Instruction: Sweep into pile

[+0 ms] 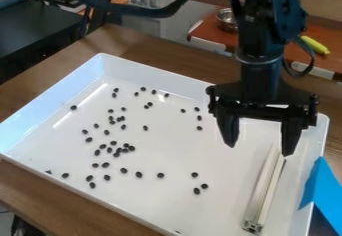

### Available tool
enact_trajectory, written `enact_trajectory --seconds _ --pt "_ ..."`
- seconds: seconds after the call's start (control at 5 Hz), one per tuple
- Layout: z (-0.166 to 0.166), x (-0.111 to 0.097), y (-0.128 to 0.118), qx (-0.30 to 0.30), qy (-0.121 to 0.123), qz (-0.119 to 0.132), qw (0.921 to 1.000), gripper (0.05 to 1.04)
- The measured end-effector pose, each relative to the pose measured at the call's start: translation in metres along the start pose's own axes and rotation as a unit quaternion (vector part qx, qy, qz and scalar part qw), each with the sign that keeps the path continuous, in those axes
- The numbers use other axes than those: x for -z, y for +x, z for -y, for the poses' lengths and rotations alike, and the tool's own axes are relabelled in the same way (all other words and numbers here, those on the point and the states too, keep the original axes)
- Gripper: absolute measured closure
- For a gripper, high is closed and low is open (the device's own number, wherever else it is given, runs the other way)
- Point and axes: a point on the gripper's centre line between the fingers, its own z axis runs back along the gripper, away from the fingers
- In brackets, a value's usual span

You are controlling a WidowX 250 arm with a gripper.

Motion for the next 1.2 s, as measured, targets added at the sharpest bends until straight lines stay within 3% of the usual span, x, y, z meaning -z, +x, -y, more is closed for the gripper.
enact_trajectory --seconds 0.6,1.0,1.2 --pt "0.001 0.023 -0.008 0.004 0.024 -0.015 0.9996 0.083" --pt "0.005 0.043 -0.009 -0.043 0.053 0.03 0.9972 0.083" --pt "0.004 0.054 -0.009 -0.049 0.066 0.033 0.9961 0.083"
